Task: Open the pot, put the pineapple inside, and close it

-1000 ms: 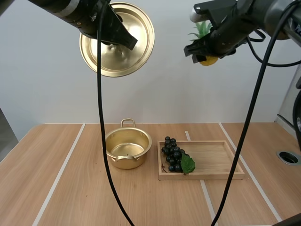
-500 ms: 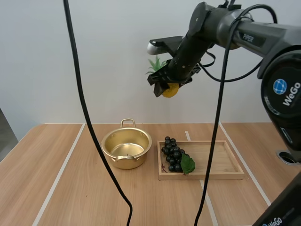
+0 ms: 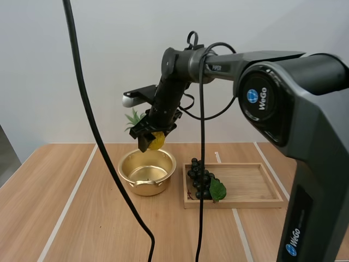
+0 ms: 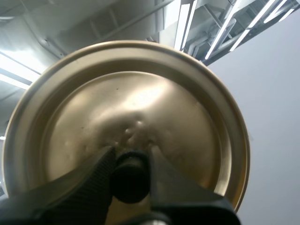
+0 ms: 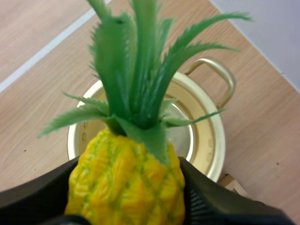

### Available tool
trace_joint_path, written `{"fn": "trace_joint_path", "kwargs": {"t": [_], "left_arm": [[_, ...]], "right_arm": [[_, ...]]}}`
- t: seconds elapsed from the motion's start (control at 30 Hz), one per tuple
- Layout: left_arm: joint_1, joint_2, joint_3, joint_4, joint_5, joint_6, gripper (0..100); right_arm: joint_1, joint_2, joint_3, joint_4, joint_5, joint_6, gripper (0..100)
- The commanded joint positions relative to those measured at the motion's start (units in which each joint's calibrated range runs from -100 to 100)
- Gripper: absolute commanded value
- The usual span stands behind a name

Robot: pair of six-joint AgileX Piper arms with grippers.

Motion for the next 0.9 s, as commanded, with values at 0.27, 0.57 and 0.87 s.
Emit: {"fn": "trace_joint_path", "kwargs": {"t": [0.27, 0.57, 0.87], "left_arm": [[0.11, 0.09, -0.28, 0.12, 1.09, 0.19, 0], [0.11, 0.09, -0.28, 1.35, 7.45, 0.19, 0], [0.11, 0.09, -0.28, 2.8, 9.51, 0.19, 0]], "right_arm": [[0.12, 9.58, -0.17, -0.2, -2.45, -0.84, 0], [0.12, 14.0, 0.08, -0.43, -4.39, -1.71, 0], [0.12, 16.67, 0.08, -0.43, -1.92, -1.71, 0]]}}
